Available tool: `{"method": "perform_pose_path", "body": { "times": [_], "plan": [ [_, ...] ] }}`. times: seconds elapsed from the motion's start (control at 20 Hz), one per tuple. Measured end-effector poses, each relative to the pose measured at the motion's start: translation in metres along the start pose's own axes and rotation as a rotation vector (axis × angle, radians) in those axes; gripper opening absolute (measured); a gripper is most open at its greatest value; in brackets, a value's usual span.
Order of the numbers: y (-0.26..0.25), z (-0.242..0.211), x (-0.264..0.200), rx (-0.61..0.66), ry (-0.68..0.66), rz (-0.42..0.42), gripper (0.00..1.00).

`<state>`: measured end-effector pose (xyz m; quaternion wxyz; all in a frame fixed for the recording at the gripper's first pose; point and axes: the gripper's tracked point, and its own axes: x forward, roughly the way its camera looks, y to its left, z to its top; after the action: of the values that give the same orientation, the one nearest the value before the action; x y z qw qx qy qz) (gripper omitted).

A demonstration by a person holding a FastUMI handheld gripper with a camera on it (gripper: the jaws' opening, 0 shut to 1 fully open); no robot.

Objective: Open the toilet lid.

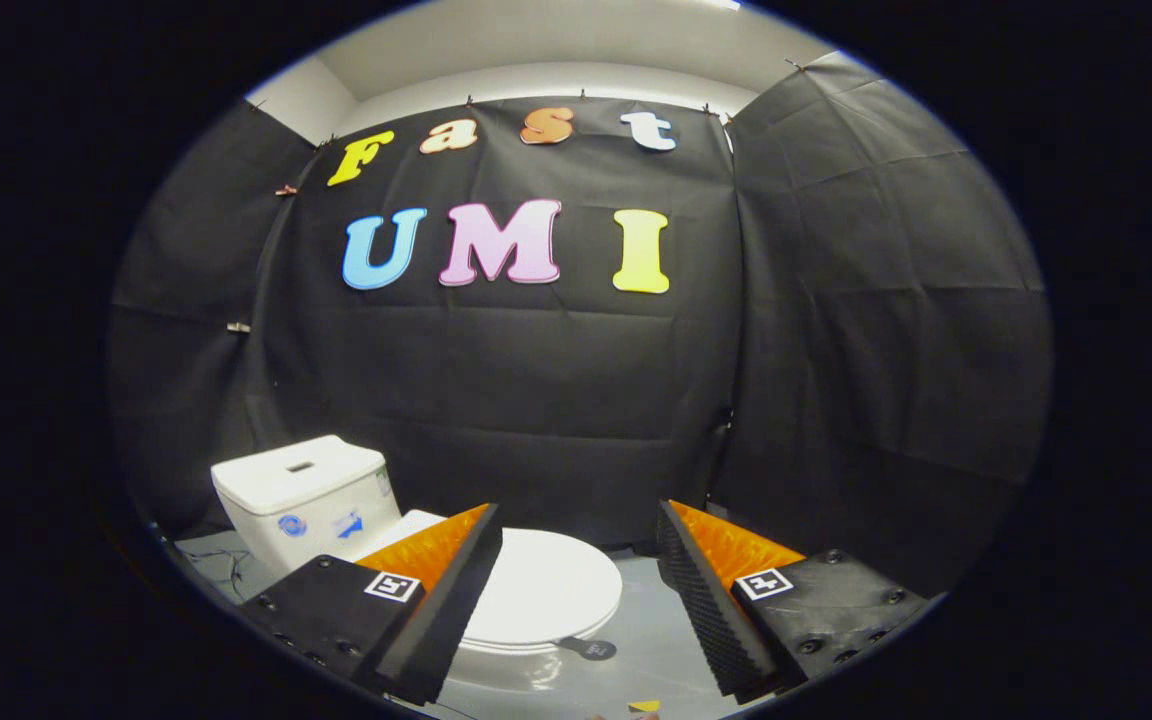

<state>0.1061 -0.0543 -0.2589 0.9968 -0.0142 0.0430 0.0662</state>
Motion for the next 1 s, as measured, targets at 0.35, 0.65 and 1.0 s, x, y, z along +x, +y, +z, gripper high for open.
{"method": "perform_pose_path", "body": {
  "times": [0.35, 0.65, 1.0],
  "plan": [
    [-0.043, -0.106, 0.041, 0.236, 0.225, 0.0, 0.99],
    [-0.055, -0.192, 0.067, 0.667, 0.414, 0.004, 0.99],
    [-0.049, -0.258, 0.075, 1.097, 0.56, 0.003, 0.99]
  ]
}}
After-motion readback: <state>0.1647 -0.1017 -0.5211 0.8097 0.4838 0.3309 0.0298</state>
